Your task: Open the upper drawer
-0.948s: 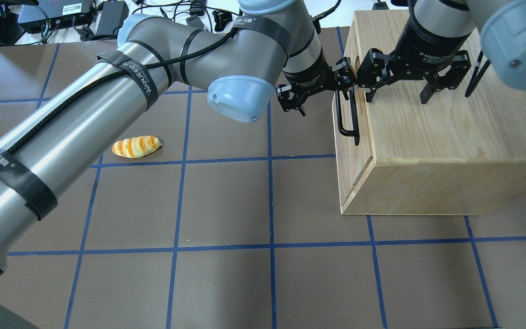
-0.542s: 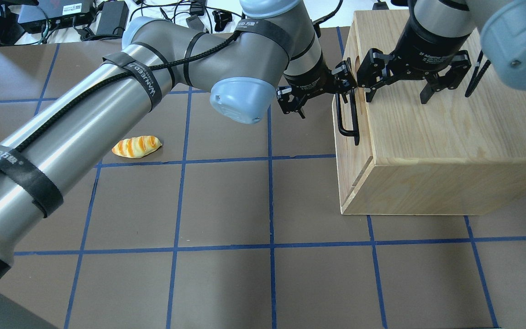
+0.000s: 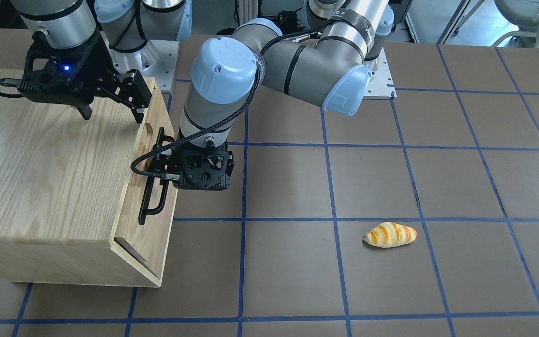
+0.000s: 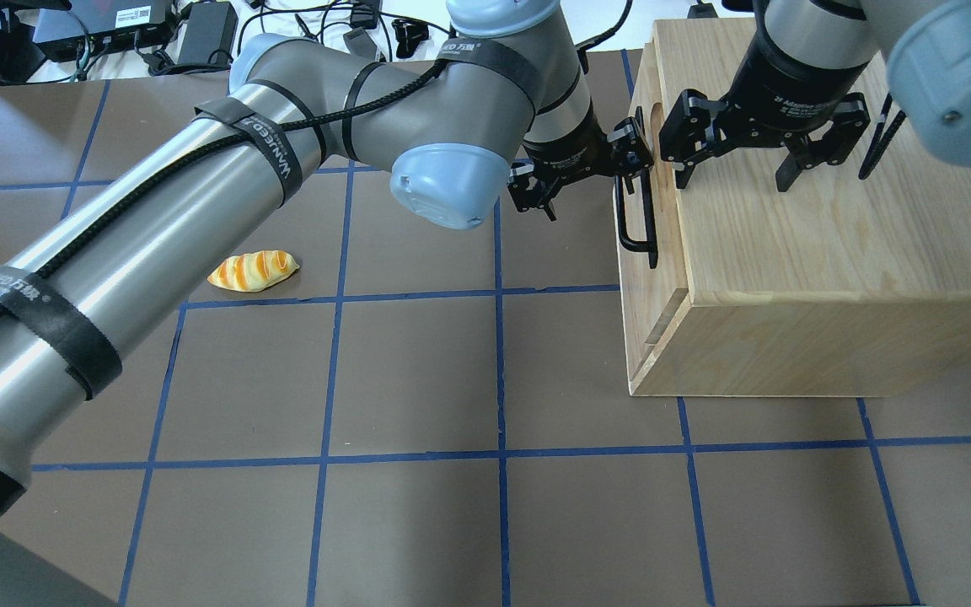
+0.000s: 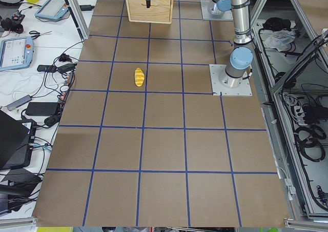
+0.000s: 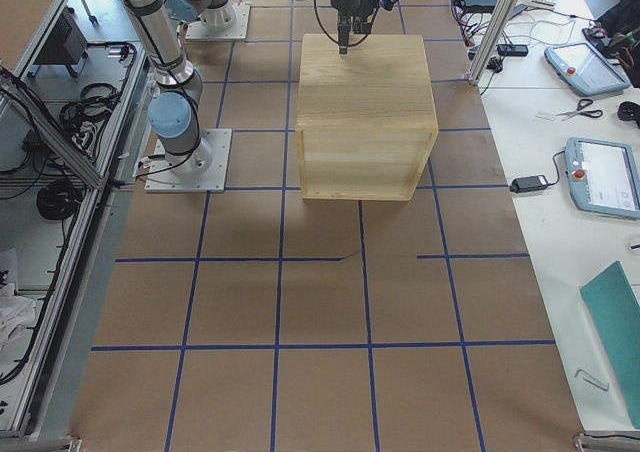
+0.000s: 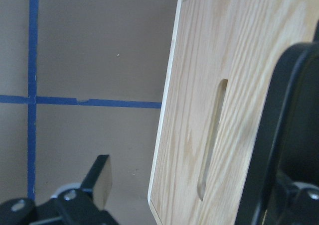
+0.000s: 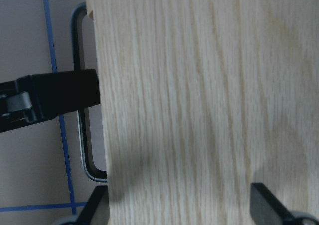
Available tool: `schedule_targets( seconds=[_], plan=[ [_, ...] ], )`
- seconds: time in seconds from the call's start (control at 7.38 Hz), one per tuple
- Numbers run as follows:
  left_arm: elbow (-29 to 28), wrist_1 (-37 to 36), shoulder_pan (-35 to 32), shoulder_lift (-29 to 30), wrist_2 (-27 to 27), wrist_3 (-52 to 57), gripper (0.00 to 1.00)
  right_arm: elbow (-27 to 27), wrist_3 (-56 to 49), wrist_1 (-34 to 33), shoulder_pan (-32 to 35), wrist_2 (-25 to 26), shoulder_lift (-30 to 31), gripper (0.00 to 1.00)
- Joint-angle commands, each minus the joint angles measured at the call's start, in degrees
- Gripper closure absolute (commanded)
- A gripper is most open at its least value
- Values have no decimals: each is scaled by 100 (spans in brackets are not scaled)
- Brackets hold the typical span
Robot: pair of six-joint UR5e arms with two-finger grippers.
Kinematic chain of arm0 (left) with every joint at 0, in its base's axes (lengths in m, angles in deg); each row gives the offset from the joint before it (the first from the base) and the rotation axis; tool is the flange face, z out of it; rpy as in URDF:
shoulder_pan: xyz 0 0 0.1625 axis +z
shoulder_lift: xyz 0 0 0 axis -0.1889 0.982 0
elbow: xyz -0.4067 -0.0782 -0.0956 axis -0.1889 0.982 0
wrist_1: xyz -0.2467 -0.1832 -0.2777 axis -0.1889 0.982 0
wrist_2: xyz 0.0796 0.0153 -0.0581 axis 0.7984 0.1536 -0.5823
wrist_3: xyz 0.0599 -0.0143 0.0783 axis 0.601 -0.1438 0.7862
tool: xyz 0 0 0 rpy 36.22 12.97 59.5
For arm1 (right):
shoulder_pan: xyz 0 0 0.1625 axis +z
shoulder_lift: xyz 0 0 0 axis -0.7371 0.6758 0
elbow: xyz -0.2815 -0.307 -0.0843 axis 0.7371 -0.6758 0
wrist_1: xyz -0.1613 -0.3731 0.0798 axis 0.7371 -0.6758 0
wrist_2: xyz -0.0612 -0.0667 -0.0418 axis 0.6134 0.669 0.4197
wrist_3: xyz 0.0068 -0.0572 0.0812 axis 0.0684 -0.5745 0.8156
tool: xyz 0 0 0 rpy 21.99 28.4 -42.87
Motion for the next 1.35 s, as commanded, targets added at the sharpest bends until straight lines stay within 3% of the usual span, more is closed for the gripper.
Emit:
schedule_targets(
  seconds=[0.0,1.22],
  plan=[
    [10,66,9,-12,105,21,0,0,0,0,1,6,0,0],
    [-8,672,342,-205,114,407,0,0,0,0,1,6,0,0]
  ],
)
